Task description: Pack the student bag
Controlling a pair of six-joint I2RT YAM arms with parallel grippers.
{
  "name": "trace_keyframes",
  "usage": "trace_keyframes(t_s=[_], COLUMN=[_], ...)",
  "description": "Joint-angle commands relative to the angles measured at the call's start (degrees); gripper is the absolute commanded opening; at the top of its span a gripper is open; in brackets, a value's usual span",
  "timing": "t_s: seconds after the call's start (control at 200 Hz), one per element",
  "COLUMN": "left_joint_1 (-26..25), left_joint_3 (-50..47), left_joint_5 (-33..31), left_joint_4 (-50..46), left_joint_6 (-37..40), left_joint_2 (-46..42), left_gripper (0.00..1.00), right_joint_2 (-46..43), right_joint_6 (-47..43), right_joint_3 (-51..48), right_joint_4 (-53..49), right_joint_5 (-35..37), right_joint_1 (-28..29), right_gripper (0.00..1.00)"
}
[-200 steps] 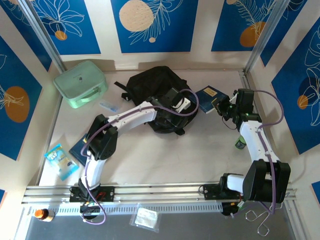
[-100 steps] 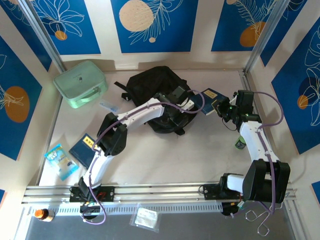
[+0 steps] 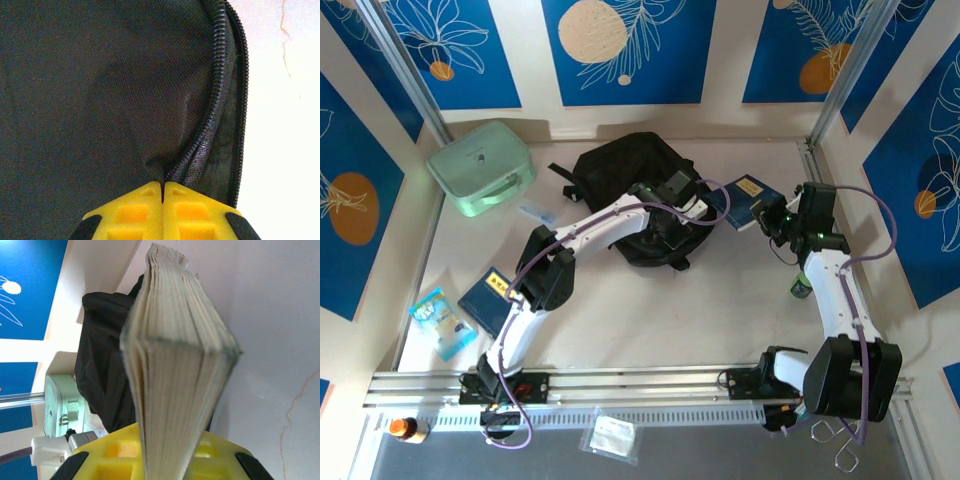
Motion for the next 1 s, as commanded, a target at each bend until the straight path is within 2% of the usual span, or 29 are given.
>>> trace_keyframes(t_s=[0.0,0.165,0.35,0.41,0.52,0.57,0.815,0.995], left_joint_1=[-0.15,1.26,3.53,5.27,7.63,7.92,8.19,8.19], left_joint_3=[1.66,0.94,-4.55,-7.05,-9.31,-9.94,-11.94,-13.25], left_joint_5=[2.10,0.63,-0.52,0.09,2.15,3.71,8.43,9.03], left_joint_4=[-0.96,1.67,9.73,13.39,17.81,19.41,23.58,25.77], left_joint_6=[0.40,-1.10,-3.39,-4.68,-6.55,-6.49,-6.20,-6.29], left_joint_2=[-2.89,-6.80,-13.86,-15.97,-18.44,-19.29,-21.04,-21.79], left_gripper=[0.00,0.00,0.00,0.00,0.00,0.00,0.00,0.00], right_joint_2=[-2.68,-5.52,-9.88,-10.39,-8.60,-7.42,-2.50,3.54], right_joint_6=[-2.16,-4.06,-4.42,-4.91,-4.52,-3.81,3.27,6.19], right_joint_3=[2.30,3.57,2.46,1.61,-1.94,-2.61,-5.45,-5.15], right_joint_4=[-1.99,-6.52,-10.25,-9.03,-2.40,-1.10,7.87,12.43], right_joint_5=[0.90,3.85,7.60,4.81,-7.52,-10.71,-14.92,-14.07], right_joint_1=[-0.62,-1.06,-1.07,-1.05,-0.95,-0.28,5.87,12.33], right_gripper=[0.07,0.07,0.07,0.07,0.06,0.06,0.06,0.06])
